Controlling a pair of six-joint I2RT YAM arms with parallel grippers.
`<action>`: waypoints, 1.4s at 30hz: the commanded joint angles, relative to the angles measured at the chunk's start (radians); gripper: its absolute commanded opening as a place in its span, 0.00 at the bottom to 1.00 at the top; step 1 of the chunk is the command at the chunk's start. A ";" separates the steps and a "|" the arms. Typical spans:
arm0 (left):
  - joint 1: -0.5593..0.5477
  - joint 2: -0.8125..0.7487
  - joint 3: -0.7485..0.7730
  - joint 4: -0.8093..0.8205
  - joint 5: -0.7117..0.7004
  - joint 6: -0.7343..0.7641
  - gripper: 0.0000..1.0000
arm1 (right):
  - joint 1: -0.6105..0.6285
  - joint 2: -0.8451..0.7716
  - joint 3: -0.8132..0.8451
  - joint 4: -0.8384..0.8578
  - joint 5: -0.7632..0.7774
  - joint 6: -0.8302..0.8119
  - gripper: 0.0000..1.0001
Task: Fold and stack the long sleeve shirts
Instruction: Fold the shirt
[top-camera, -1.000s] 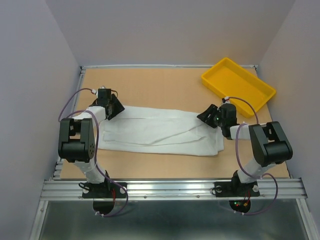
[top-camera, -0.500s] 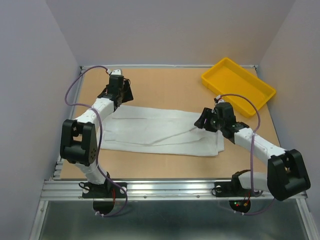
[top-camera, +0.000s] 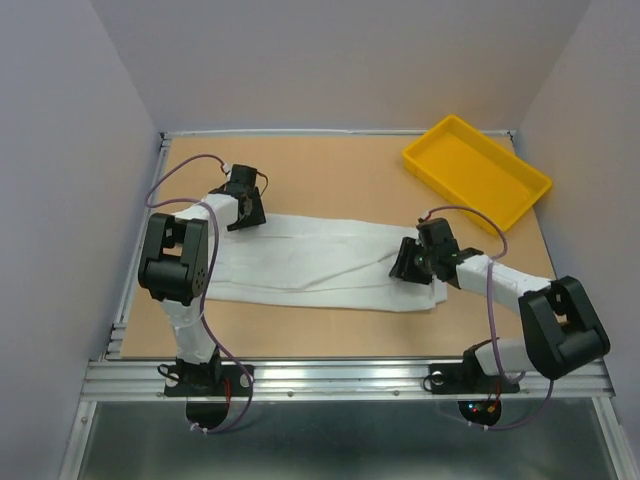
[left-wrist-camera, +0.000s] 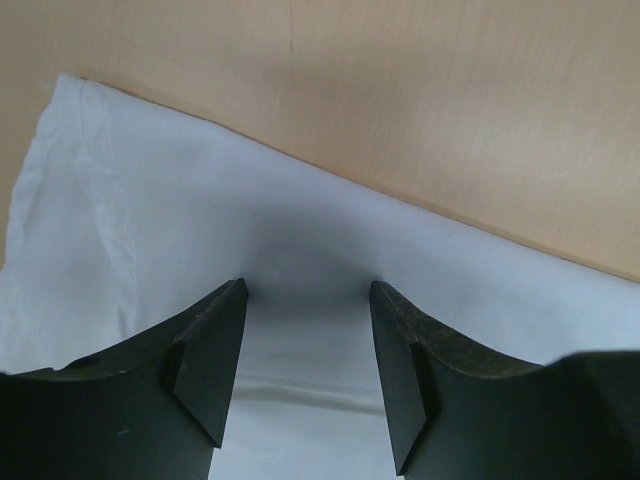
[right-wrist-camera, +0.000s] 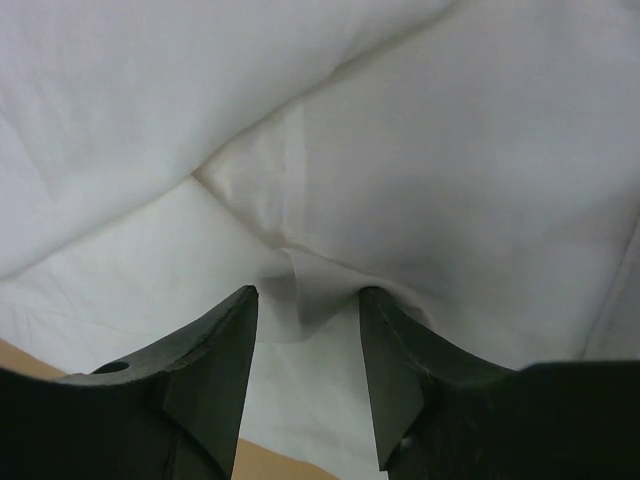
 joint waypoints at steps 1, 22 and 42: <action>0.013 -0.010 0.008 -0.062 -0.034 -0.051 0.63 | 0.006 0.117 0.096 0.050 0.086 -0.052 0.51; -0.021 -0.744 -0.636 -0.114 0.435 -0.444 0.73 | -0.005 0.821 1.176 0.047 0.060 -0.393 0.63; -0.039 -0.452 -0.325 -0.128 0.084 -0.240 0.49 | 0.023 0.526 0.694 0.052 0.037 -0.149 0.41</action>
